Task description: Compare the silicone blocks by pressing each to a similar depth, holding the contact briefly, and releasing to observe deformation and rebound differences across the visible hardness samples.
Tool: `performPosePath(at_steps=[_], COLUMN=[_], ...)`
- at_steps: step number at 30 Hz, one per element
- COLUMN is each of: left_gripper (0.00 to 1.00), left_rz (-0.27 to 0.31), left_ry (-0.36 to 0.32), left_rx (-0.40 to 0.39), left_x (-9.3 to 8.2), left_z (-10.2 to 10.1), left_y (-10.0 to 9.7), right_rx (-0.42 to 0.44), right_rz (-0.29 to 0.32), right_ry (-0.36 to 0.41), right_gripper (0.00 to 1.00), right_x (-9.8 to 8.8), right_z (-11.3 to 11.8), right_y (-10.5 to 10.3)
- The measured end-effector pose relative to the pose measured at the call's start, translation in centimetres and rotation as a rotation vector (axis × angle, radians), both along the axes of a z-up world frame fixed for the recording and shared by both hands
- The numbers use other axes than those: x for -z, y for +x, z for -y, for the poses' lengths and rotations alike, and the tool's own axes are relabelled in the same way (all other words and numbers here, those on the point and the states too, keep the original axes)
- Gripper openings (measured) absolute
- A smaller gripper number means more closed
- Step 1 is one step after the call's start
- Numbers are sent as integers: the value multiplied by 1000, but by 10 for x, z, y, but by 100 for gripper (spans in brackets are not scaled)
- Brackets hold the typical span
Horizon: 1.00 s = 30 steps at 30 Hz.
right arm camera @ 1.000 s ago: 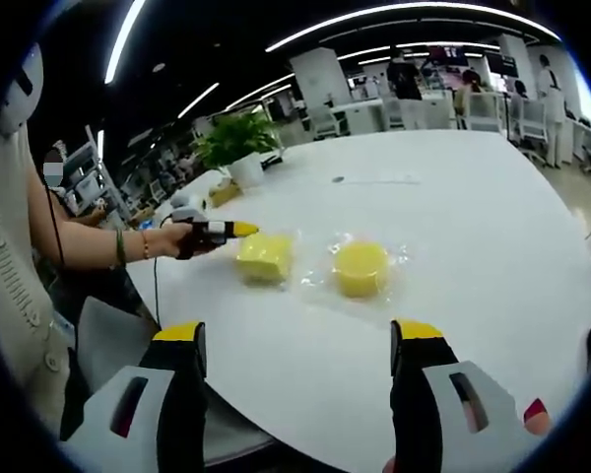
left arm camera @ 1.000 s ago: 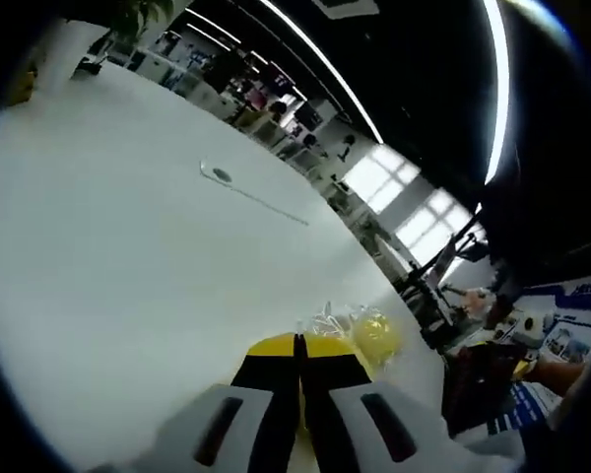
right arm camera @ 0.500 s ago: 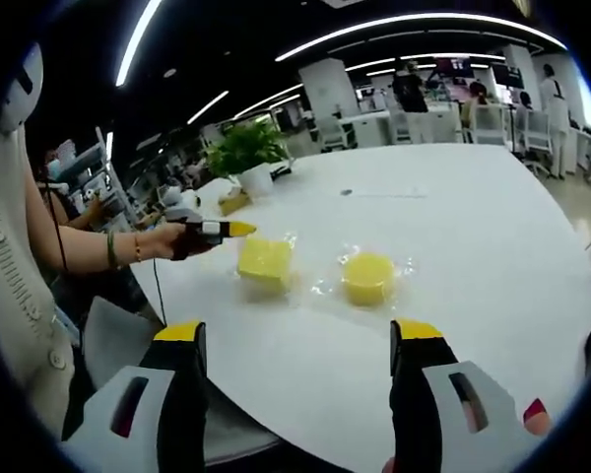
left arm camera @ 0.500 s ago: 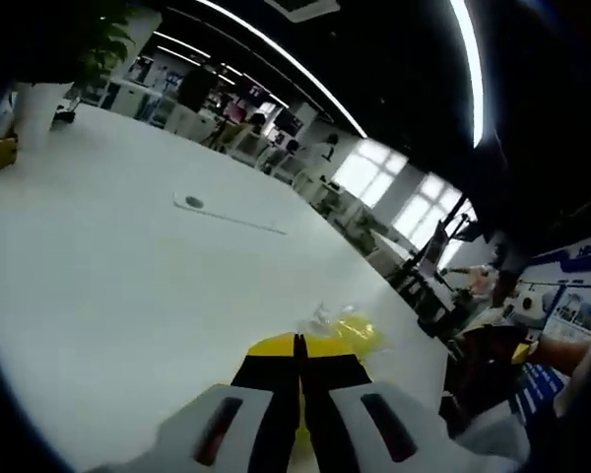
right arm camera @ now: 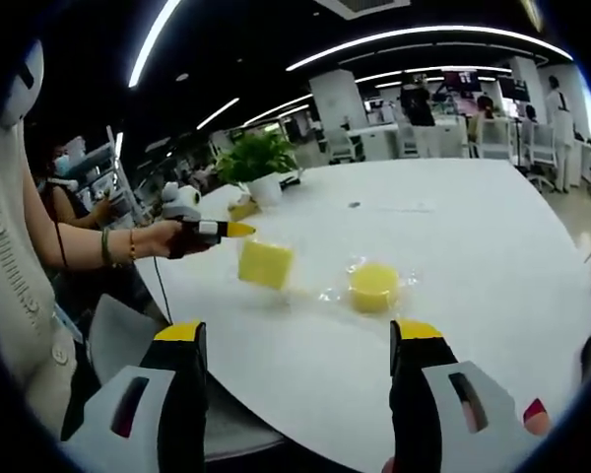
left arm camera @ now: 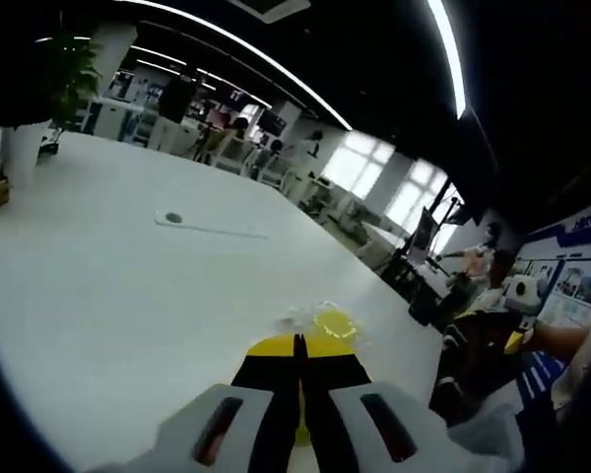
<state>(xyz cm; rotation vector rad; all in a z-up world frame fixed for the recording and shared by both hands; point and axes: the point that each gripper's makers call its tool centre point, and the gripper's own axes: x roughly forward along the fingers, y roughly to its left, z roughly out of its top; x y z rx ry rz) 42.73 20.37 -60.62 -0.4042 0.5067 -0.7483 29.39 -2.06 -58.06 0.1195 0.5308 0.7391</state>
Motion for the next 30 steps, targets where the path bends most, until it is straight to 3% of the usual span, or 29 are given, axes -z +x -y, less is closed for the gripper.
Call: performPosePath(at_steps=[11, 30], left_gripper=[0, 0], left_rz=[40, 133], left_ry=[50, 46], left_rx=[28, 94], left_x=[-23, -90], left_z=[6, 28], left_y=[-7, -25], right_rx=[-21, -88], right_rz=[53, 125], right_ry=[11, -8], right_gripper=[70, 69], right_x=[-14, -42], right_z=[-2, 0], right_y=[0, 12])
